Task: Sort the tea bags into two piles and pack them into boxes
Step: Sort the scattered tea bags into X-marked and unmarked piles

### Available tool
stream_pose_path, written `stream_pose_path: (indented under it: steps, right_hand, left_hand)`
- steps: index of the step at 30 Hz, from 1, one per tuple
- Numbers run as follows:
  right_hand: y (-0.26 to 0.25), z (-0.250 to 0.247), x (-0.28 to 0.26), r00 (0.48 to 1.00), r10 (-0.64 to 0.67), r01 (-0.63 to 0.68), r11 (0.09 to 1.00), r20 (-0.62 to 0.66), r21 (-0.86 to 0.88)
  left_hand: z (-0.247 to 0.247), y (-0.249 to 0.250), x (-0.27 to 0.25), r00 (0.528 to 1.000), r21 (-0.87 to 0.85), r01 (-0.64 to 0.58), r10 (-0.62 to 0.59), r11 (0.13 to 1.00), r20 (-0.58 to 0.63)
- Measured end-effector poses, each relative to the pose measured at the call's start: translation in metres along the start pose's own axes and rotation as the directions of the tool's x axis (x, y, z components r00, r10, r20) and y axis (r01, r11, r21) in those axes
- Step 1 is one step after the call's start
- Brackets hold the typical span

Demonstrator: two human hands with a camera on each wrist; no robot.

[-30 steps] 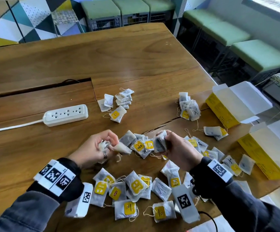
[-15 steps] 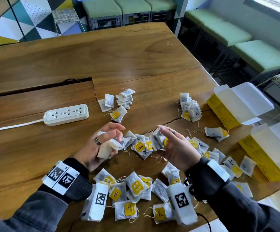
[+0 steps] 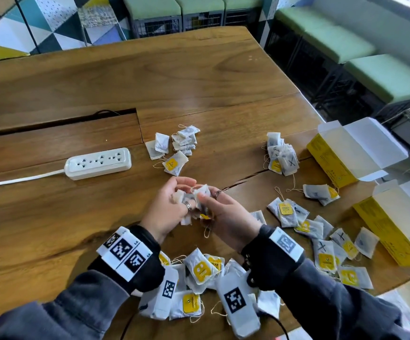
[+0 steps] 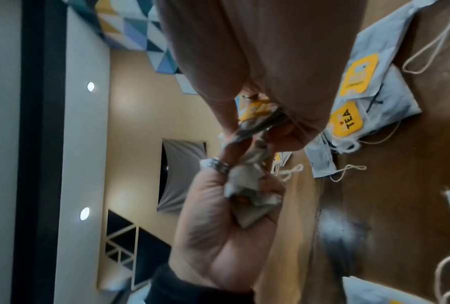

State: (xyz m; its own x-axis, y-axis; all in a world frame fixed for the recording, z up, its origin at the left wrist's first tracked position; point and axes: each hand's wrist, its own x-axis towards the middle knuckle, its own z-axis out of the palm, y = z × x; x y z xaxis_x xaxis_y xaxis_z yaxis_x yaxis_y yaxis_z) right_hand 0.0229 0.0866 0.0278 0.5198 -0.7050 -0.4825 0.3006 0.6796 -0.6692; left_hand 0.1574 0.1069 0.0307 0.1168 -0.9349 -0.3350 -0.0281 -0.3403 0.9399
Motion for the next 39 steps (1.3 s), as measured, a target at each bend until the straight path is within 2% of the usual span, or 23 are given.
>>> stream_pose_path:
  steps: [4, 7, 10, 14, 16, 20, 26, 31, 34, 36, 39]
  right_hand:
    - [0.004, 0.0, 0.004, 0.999, 0.02, -0.025, 0.992, -0.039, -0.12]
    - [0.006, -0.002, 0.004, 0.994, 0.025, -0.045, 0.98, -0.104, -0.191]
    - [0.007, -0.007, 0.003, 0.991, 0.027, -0.049, 0.985, -0.13, -0.168]
    - [0.006, -0.014, -0.002, 0.993, 0.056, -0.063, 0.996, -0.101, -0.066]
    - [0.005, -0.013, -0.006, 0.995, 0.095, -0.096, 0.995, -0.042, -0.031]
    - [0.009, -0.002, -0.012, 0.98, 0.181, -0.182, 0.983, 0.083, 0.013]
    - [0.011, -0.003, -0.014, 0.968, 0.207, -0.208, 0.978, 0.143, -0.008]
    - [0.02, -0.008, -0.019, 0.964, 0.218, -0.201, 0.973, 0.152, -0.115]
    - [0.016, -0.011, -0.022, 0.98, 0.161, -0.154, 0.986, 0.119, -0.064]
    - [0.01, -0.02, -0.022, 0.997, 0.082, -0.082, 0.996, 0.005, -0.026]
    - [-0.005, -0.044, -0.02, 0.99, -0.021, 0.018, 1.0, -0.141, -0.02]
  left_hand:
    - [-0.013, 0.004, -0.006, 0.985, -0.249, 0.111, -0.072, 0.962, 0.159]
    - [-0.027, -0.001, -0.01, 0.973, -0.366, 0.168, -0.094, 0.916, 0.211]
    - [-0.039, -0.002, -0.014, 0.97, -0.394, 0.194, -0.116, 0.899, 0.213]
    - [-0.053, -0.003, -0.023, 0.949, -0.527, 0.287, -0.162, 0.8, 0.27]
    - [-0.053, -0.007, -0.027, 0.944, -0.533, 0.286, -0.14, 0.796, 0.298]
    - [-0.045, -0.01, -0.029, 0.957, -0.485, 0.22, -0.091, 0.846, 0.276]
    - [-0.038, -0.013, -0.033, 0.965, -0.312, 0.094, -0.01, 0.946, 0.262]
    - [-0.035, -0.015, -0.033, 0.931, -0.334, 0.168, -0.038, 0.928, 0.362]
    - [-0.037, -0.013, -0.023, 0.949, -0.291, 0.186, -0.096, 0.939, 0.3]
    - [-0.042, -0.013, -0.013, 0.967, -0.268, 0.216, -0.167, 0.939, 0.195]
    - [-0.044, -0.011, 0.005, 0.95, -0.18, 0.31, -0.309, 0.933, 0.034]
